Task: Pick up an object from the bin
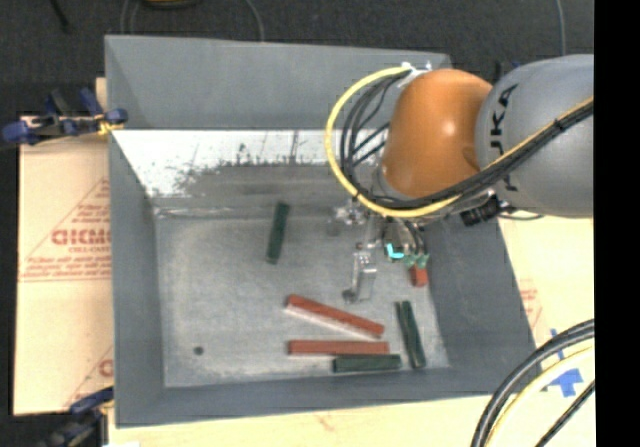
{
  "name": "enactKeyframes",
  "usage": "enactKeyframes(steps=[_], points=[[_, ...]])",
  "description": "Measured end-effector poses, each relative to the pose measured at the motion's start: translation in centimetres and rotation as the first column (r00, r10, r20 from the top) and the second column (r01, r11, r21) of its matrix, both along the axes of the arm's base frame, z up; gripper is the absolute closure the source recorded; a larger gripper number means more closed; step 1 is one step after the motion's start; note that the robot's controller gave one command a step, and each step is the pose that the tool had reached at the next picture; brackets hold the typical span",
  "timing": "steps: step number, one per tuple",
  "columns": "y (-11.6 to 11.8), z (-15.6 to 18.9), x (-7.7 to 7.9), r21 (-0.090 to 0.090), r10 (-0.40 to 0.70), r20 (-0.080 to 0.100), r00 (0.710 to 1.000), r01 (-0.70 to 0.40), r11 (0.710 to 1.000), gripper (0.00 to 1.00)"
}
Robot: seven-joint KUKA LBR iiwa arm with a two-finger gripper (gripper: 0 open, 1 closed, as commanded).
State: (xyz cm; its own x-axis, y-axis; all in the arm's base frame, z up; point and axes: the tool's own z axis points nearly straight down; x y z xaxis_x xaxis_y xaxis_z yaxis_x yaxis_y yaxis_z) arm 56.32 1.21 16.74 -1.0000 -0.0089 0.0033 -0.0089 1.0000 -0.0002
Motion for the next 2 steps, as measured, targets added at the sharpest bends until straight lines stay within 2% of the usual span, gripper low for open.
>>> enactKeyframes(steps=[1,2], points=[[0.0,0.4,0.2,0.000,0.000,0.007,1.000,0.000,1.000,0.00],[-0.1,-2.1,-1.7,-0.001,0.057,0.016,0.998,-0.057,0.998,0.00]])
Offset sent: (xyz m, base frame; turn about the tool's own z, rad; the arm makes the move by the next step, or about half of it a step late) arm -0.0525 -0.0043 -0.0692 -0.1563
